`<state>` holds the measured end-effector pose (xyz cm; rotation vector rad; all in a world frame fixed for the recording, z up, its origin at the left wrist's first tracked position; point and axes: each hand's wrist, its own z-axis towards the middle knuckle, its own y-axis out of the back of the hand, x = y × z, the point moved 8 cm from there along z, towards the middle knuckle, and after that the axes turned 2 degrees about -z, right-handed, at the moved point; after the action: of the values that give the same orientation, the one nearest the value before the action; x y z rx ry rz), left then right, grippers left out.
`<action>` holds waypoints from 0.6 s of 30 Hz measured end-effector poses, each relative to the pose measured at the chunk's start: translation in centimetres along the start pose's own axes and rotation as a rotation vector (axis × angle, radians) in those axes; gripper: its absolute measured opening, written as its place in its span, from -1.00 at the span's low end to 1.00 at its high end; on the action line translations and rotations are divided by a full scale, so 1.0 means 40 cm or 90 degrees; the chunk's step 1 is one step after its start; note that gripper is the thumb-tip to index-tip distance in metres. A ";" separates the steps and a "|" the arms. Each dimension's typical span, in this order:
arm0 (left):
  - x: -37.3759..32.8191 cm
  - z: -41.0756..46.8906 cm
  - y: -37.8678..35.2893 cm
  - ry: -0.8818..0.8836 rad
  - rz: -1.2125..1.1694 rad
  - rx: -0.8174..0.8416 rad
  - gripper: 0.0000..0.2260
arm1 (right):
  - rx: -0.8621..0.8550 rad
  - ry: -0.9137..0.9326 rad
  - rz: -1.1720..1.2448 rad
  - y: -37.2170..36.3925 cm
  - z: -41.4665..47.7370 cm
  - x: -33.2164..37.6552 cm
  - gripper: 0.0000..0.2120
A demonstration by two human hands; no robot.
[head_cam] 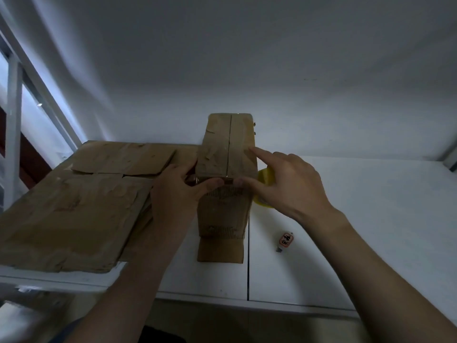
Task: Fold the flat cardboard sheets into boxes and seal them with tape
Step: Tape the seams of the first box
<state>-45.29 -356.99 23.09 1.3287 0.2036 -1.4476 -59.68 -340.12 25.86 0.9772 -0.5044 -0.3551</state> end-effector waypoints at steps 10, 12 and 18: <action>0.063 -0.045 0.020 0.079 -0.251 -0.111 -0.95 | 0.056 -0.003 0.097 -0.022 0.012 -0.016 -0.54; 0.054 -0.054 0.027 0.056 -0.226 -0.128 -0.97 | 0.057 0.013 0.110 -0.022 0.011 -0.013 -0.59; 0.017 -0.080 0.024 -0.059 -0.068 -0.167 -0.93 | -0.002 0.047 0.051 -0.013 0.002 0.012 -0.63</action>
<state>-42.50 -355.43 21.92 1.0493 0.3945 -1.5101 -59.34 -340.70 25.56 0.9605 -0.4737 -0.2465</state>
